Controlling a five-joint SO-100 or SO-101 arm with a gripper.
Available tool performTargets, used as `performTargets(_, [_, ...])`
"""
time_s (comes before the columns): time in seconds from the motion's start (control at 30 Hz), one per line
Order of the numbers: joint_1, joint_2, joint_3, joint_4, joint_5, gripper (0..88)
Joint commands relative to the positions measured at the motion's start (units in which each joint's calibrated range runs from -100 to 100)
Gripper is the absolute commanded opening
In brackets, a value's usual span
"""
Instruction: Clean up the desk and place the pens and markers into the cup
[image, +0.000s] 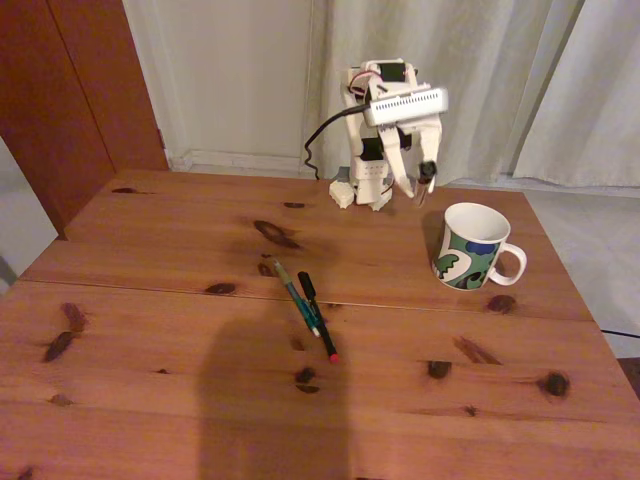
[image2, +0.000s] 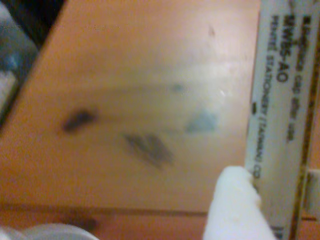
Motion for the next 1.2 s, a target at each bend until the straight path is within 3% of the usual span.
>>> performTargets(0.0, [-0.7, -4.0, 2.0, -1.9, 3.6, 0.8])
performTargets(0.2, [-2.7, -7.5, 2.9, -1.8, 5.8, 0.8])
performTargets(0.63, [-10.9, -9.7, 2.1, -3.2, 5.8, 0.8])
performTargets(1.17, [-18.9, -1.8, 4.4, -22.2, 4.0, 0.8])
